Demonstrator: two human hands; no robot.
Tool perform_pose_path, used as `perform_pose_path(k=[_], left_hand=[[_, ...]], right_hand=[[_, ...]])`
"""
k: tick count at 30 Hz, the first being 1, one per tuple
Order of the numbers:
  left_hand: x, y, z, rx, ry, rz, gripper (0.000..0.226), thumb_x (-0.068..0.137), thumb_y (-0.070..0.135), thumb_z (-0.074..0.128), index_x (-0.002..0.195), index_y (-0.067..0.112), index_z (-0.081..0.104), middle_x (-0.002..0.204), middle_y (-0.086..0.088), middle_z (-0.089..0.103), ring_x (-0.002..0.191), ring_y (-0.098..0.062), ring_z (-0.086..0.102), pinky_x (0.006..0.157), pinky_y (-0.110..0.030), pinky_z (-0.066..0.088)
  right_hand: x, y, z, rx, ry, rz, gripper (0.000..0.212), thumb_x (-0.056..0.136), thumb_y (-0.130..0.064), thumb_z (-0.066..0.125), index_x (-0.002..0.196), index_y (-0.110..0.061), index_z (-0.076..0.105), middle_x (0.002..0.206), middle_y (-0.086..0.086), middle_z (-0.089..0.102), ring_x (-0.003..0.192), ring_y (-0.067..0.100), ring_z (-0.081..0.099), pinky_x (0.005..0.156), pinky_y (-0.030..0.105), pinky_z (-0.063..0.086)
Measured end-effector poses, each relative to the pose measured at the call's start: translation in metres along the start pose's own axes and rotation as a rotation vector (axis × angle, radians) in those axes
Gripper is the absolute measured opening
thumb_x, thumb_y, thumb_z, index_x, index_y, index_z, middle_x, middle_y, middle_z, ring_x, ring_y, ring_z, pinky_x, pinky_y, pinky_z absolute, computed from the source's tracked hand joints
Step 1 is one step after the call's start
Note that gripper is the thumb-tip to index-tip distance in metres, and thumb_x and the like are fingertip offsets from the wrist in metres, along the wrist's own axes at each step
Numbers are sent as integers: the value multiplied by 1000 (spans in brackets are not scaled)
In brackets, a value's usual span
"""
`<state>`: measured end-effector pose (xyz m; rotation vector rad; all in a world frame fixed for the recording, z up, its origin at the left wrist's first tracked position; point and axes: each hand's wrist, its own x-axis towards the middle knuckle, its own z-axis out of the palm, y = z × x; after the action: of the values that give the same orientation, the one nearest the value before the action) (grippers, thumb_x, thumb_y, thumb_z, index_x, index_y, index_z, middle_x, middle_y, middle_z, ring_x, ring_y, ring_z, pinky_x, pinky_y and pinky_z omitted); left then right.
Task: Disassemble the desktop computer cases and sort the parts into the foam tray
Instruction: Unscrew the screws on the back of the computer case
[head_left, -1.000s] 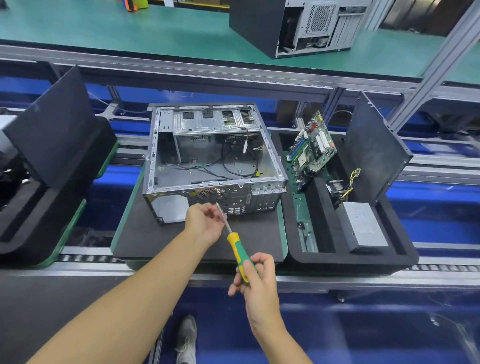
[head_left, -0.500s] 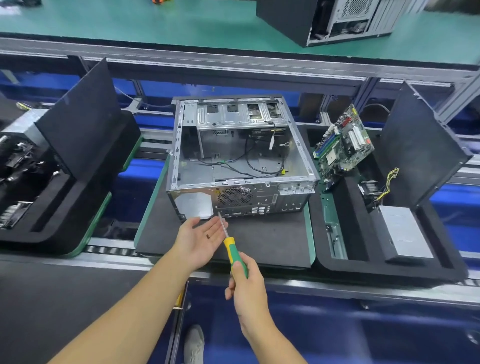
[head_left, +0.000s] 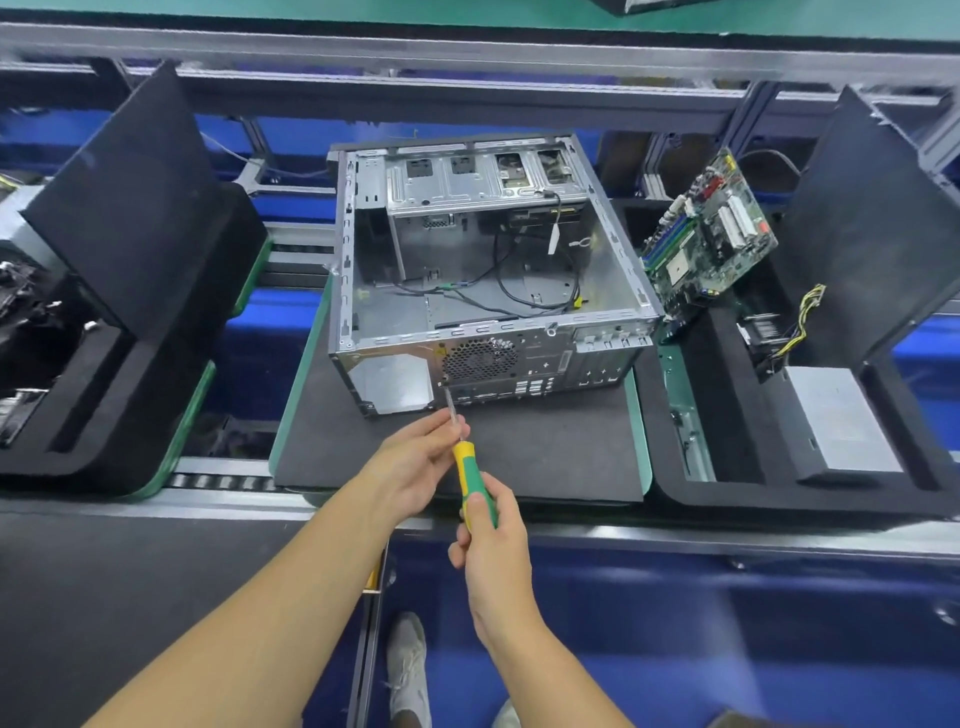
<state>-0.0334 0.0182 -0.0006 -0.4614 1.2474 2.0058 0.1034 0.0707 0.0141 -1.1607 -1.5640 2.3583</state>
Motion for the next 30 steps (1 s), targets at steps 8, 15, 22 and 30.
perform_pose_path(k=[8,15,22,30], left_hand=[[-1,3,1,14,-6,2,32,86,-4,69,117,3,64,98,-10,76,91,-18,73,82,-29,60],[0,6,6,-38,8,-31,34,87,-8,67,120,2,61,99,-13,76,89,-19,74,79,-30,62],[1,4,1,-56,-13,11,31,89,-9,63,119,-2,63,95,-11,75,82,-15,73,72,-24,60],[-4,24,0,217,150,67,13,97,7,62,104,-2,68,86,-11,73,75,-17,73,64,-23,59]], right_hand=[[2,2,-2,7,21,-9,25,105,-27,48,113,-45,62,78,-6,56,58,2,48,57,19,45],[3,-1,0,-73,74,-69,25,104,-25,50,115,-45,58,98,-1,62,58,3,50,58,19,47],[2,-11,2,711,-101,394,32,104,-23,43,117,2,58,87,17,58,63,19,49,55,29,42],[2,-7,-8,750,-268,479,43,106,-34,45,119,5,58,78,13,57,52,12,47,42,22,42]])
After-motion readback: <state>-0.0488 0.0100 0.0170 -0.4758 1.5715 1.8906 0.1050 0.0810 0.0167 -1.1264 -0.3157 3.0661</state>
